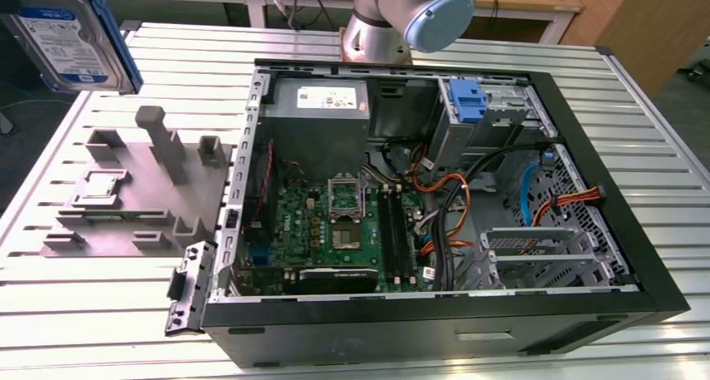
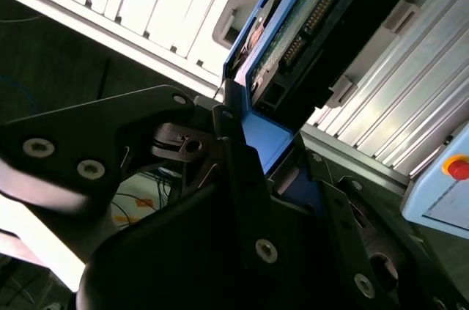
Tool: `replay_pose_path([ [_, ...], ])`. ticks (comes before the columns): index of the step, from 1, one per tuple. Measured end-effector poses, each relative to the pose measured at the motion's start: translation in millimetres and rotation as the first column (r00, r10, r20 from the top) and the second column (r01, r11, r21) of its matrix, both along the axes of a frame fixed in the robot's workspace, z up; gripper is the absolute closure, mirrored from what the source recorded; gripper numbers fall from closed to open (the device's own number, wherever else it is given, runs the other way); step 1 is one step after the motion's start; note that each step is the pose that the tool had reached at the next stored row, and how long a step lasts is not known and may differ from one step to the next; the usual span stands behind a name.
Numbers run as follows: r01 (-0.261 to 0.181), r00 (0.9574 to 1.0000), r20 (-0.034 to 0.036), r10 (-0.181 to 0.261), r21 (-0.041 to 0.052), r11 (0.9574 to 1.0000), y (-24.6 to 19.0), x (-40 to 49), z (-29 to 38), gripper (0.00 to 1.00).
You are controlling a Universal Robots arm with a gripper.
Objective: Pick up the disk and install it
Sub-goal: 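Pick up the disk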
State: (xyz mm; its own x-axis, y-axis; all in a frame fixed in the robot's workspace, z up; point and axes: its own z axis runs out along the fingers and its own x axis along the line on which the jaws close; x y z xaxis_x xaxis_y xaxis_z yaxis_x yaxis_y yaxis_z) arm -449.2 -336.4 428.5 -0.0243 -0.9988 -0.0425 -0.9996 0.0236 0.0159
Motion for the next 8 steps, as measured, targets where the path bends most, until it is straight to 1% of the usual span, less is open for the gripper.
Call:
replay_pose_path([
  [5, 0.000, 1.0000, -0.0001, 0.000, 0.0000, 1.0000, 0.0, 0.0, 9.9, 0.64],
  [8, 0.000, 1.0000, 0.0000, 0.000, 0.0001, 1.0000, 0.0, 0.0, 14.0, 0.64],
])
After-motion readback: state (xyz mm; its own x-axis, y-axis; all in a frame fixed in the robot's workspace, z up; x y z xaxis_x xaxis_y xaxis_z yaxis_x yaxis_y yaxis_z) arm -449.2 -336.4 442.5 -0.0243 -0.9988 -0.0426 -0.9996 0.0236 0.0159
